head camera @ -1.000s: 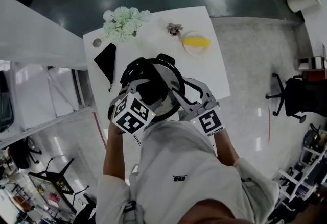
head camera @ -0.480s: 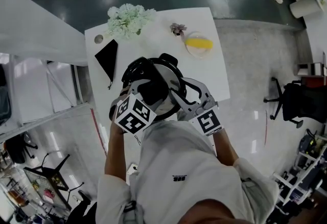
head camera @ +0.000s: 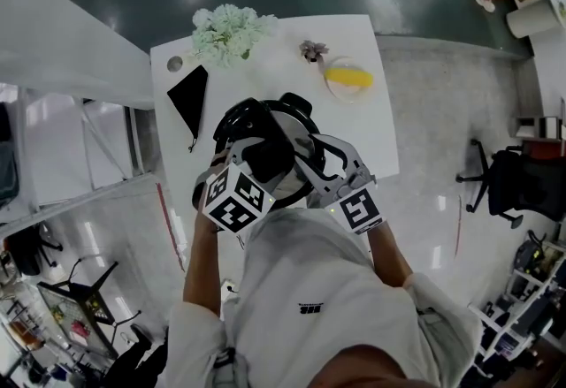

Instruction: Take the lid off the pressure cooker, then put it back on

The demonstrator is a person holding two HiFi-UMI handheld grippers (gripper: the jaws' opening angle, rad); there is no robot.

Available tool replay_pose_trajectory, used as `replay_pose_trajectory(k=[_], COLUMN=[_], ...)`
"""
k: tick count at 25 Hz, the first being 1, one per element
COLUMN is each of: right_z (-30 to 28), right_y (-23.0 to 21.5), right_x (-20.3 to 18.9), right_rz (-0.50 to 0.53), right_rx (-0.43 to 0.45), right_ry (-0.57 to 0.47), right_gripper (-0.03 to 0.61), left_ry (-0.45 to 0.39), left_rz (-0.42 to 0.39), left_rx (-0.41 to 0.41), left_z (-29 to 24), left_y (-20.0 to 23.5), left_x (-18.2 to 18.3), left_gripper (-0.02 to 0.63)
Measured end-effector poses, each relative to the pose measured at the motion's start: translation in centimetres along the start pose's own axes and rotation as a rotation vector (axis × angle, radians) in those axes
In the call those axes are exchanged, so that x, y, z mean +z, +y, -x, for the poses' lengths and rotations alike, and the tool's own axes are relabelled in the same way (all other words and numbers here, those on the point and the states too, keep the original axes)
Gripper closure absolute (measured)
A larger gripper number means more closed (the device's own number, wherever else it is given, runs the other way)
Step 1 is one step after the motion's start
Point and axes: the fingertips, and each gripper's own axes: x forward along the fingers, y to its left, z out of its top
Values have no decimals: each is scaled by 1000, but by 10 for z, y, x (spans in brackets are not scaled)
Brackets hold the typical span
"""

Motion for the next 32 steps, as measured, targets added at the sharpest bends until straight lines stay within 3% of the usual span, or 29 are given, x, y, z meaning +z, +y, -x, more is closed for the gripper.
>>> replay_pose_trajectory(k=[3, 8, 12, 17, 32], right_z=[-2, -2, -2, -5, -11], right_y=[0, -2, -1, -2, -4], right_x=[1, 1, 2, 3, -1], right_rz=[-40, 12, -27, 6, 14], right_rx=[1, 21, 31, 62, 145], right_ry=[29, -3, 24, 6, 23], right_gripper=[419, 419, 420, 420, 420], left_ry=[-5, -10, -14, -18, -38], left_rz=[12, 33, 54, 88, 264], left_rx=[5, 24, 42, 70, 196], left_z=[0, 0, 0, 1, 0], left_y=[2, 1, 1, 3, 13], left_x=[-1, 1, 2, 2, -2], left_gripper=[325, 325, 325, 325, 325])
